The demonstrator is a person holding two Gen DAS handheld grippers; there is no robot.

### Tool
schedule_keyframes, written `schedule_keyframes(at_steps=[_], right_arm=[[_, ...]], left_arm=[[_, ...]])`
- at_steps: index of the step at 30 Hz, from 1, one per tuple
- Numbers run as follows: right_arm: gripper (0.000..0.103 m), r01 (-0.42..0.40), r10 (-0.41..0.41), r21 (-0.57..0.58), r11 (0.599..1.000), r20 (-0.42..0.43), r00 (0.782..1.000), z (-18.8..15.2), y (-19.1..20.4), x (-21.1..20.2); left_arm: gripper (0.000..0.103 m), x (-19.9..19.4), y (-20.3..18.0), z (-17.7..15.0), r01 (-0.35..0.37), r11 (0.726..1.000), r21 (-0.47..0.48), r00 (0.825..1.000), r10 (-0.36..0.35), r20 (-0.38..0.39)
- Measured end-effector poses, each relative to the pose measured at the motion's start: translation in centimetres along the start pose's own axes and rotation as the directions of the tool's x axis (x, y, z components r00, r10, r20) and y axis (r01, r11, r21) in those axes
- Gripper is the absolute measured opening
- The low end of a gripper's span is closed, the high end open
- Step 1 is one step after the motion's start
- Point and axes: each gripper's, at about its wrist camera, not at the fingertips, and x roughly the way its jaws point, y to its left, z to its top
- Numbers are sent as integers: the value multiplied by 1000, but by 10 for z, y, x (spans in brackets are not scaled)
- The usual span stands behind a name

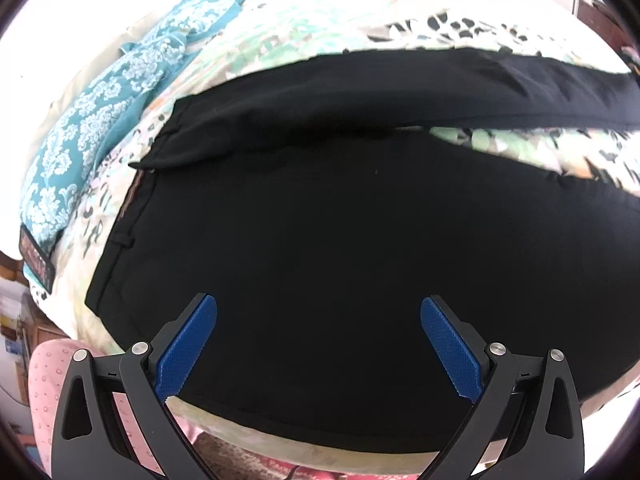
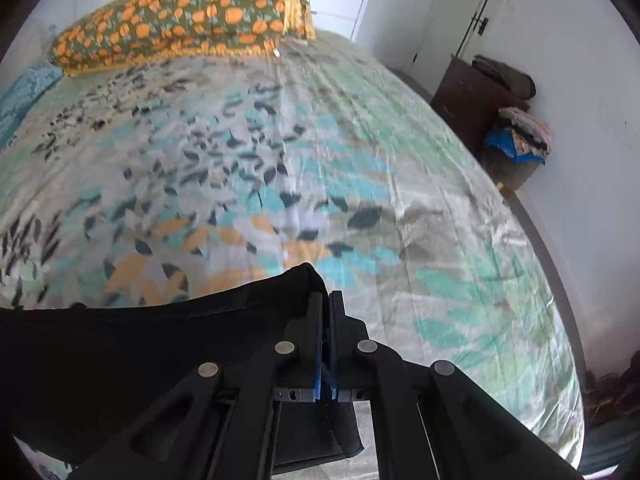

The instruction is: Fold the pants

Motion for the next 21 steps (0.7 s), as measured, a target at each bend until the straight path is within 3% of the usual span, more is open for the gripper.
schedule_keyframes(at_steps=[4,7,10,11,13,14,15,17,19,21], right_arm=[[3,15,-14,26,1000,-6,1000,-10,0,8],[5,-16,17,24,1000,-31,999,-7,2,7],[38,13,-14,-23,1000,-35,999,-3,16,-4],[43,-27,27,-49,998,-1,1000,-1,29,-16],[44,-190,192,-116,975,4,981,4,68,-34],[44,-305,307,-163,938,-18,952,7,100,-43],[44,-423,422,-202,883,-54,905,8,134,-50],[44,-629,612,-272,728,-156,775,6,215,-65],[44,-749,711,-337,570,-253,656,0,298,-81],[44,-807,735,-399,434,-361,574,-5,384,-94]], left_arm=[[102,3,12,3,-18,1000,-6,1000,18,1],[102,7,37,36,27,998,-50,999,-25,34],[102,18,68,81,82,989,-119,996,-77,47],[102,20,78,88,91,983,-163,995,-83,53],[102,25,94,93,122,958,-261,991,-103,85],[102,31,99,89,144,942,-303,988,-118,102],[102,37,99,83,155,936,-317,986,-128,104],[102,51,93,68,183,931,-317,982,-160,96],[102,59,85,51,224,929,-293,974,-204,98],[102,67,77,39,263,932,-251,965,-249,87]])
